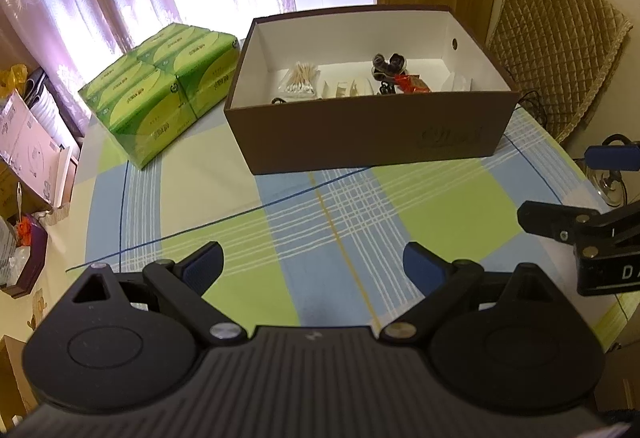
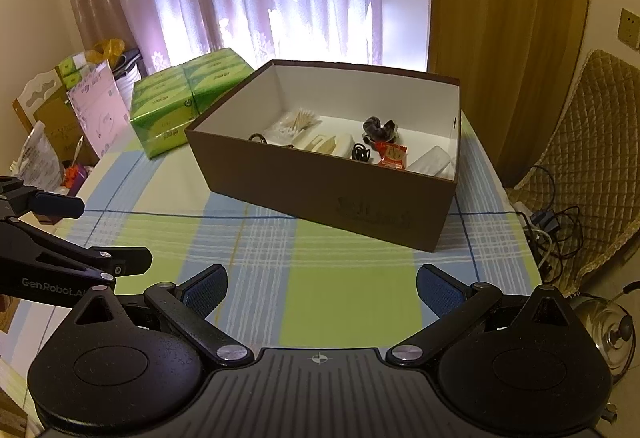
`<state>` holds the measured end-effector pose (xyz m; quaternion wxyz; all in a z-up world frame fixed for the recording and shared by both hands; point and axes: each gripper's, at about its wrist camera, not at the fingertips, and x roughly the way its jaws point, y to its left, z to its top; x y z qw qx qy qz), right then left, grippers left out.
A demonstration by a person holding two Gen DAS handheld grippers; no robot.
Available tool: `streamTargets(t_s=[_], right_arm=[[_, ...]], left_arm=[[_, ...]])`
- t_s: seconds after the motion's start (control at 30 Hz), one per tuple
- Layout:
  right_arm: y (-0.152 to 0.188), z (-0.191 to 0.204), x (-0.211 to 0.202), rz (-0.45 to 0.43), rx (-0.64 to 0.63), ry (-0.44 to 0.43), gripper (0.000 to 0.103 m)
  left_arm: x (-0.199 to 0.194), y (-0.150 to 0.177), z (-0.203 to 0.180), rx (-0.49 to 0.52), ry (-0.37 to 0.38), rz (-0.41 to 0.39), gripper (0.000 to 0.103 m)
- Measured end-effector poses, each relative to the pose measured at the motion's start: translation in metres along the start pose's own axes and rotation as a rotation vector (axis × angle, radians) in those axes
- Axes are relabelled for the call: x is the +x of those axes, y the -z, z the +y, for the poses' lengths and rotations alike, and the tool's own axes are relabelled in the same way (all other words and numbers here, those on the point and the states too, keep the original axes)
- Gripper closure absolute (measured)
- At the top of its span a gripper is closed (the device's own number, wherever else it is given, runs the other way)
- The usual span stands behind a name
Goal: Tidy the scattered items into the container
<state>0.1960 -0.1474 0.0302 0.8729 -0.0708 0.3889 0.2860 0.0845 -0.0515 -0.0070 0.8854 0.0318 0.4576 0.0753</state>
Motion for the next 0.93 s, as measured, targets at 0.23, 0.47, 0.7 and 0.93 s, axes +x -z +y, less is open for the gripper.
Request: streamTargets(t_s=[0.23,0.47,0.7,0.93], right_arm=[[0.002,-0.002,0.007,0.019,-0.004,0.002,0.000],[0.000,-0.003,0.013,0.028,-0.012,-0.002,0.000],[-0.004,-0.006,0.018,0.034,-0.015,0.004,0.000],[-0.008,-0.008,0.022,0.034,-0.021,0.011,0.000]], left_arm=[[0.004,0.000,-0.001,-0.001,0.000,0.007,0.008],[0.009,-0.005,0.000,-0.009,-0.004,0.014,0.008],[0.015,-0.010,-0.002,-0.004,0.005,0.015,0.008],[0.017,-0.018,-0.002,0.009,0.009,0.005,0.008]])
